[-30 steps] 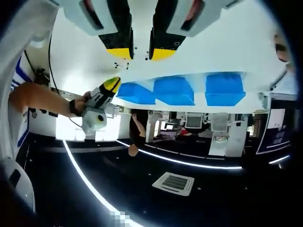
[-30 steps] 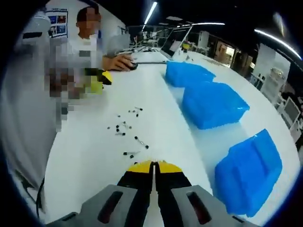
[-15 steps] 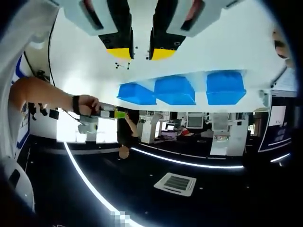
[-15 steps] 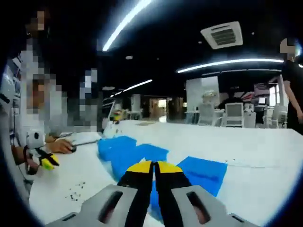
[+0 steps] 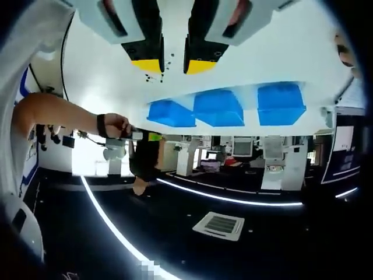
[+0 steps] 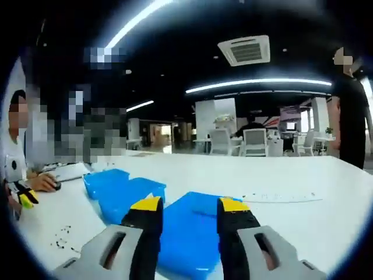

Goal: Pick up the resistors one by one and place each resistor into its matching bin, sorting the parts by color and model until every resistor is separated into the correct bin for its type

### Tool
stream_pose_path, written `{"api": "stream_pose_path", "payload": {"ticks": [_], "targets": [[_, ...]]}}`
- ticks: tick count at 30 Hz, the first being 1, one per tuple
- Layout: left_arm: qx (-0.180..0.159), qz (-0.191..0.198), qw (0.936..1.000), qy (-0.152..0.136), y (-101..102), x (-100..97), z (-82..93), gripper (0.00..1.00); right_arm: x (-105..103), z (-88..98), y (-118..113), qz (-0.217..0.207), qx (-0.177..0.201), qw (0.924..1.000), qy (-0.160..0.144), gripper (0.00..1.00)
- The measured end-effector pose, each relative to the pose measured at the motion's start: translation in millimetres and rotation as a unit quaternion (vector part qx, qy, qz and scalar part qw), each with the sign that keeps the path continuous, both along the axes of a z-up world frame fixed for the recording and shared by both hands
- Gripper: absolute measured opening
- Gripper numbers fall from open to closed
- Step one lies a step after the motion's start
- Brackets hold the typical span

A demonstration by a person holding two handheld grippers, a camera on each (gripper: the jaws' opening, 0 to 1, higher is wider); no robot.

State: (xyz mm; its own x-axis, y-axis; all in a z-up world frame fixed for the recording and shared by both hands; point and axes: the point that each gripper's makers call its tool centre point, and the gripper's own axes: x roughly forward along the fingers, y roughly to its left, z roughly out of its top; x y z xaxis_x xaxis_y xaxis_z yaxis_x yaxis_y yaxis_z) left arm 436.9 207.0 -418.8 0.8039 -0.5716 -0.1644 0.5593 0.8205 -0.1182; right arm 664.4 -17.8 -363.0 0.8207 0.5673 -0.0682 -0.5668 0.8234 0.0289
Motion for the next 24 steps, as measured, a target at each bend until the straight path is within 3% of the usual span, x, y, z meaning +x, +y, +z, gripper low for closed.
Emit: {"api": "stream_pose_path", "payload": {"ticks": [11, 14, 20, 24], "targets": [[0.003, -0.001, 1.0, 0.009, 1, 2.8, 0.2, 0.17, -28, 16.2, 2, 0.012, -0.016, 0.9993, -0.03, 0.3], [0.007, -0.011, 0.9999, 0.011, -4, 7.1, 1.6, 0.17, -31, 20.9, -10, 0.014, -0.019, 0.9989, -0.04, 0.29], [0.07, -0.099, 0.992, 0.036, -32, 6.3, -5.5, 0.17, -58, 25.9, -26, 0.016, -0.02, 0.998, -0.058, 0.27], [0.087, -0.139, 0.9853, 0.049, -48, 10.2, -5.2, 0.17, -79, 20.4, -30, 0.038, -0.045, 0.9962, -0.065, 0.26]]}}
